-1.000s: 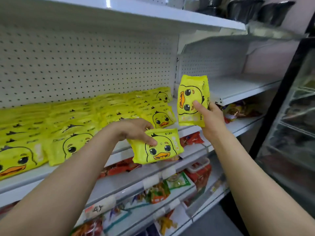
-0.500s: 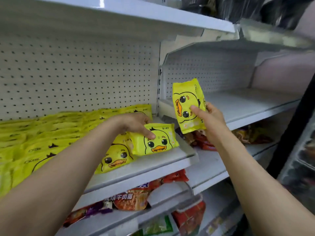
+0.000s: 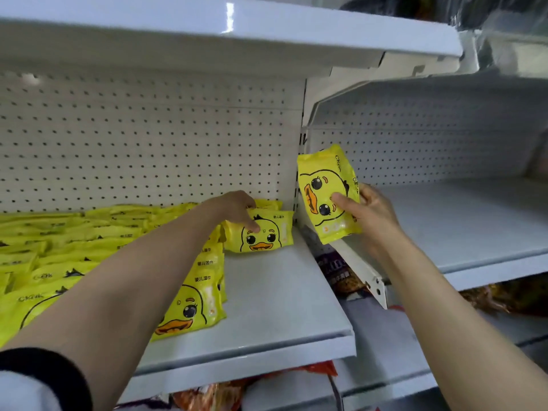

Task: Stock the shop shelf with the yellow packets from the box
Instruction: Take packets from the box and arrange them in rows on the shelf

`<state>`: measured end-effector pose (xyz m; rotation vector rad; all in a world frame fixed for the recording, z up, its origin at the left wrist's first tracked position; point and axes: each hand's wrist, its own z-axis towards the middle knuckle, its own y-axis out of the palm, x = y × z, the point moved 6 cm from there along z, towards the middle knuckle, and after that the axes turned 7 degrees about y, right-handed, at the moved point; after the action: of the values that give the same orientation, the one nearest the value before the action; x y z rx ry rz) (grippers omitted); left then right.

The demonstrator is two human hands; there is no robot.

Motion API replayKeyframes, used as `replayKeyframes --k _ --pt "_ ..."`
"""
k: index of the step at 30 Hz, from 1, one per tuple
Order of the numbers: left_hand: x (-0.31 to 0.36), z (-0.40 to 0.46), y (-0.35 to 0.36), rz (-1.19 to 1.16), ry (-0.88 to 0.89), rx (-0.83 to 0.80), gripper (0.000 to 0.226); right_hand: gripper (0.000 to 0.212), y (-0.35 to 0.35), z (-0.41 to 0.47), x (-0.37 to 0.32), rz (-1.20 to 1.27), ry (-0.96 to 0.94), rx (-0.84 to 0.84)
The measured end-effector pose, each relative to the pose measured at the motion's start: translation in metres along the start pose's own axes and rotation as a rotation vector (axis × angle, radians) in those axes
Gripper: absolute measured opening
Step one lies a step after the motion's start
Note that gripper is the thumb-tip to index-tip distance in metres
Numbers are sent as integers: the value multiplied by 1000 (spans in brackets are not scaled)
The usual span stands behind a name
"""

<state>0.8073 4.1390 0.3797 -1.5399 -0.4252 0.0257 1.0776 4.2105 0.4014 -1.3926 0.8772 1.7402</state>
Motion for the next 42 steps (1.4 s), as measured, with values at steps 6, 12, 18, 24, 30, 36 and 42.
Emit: replayKeyframes --k 6,12,18,24,30,36,42 --pt "-21 23 10 68 -18 5 84 38 12 17 6 44 32 -40" --pt "-35 30 18 36 14 81 80 31 25 18 2 108 41 -60" --pt "-38 31 16 15 96 224 63 37 37 22 0 93 47 -53" --pt "-42 28 21 67 205 314 63 34 58 22 3 83 61 -99" --pt "-54 23 8 -107 132 356 49 35 74 27 15 -61 144 -168" --pt "-32 -14 -40 -552 193 409 42 40 97 45 37 -721 152 -341" --pt "-4 -24 -3 -210 275 3 48 60 134 56 61 -1228 21 -493"
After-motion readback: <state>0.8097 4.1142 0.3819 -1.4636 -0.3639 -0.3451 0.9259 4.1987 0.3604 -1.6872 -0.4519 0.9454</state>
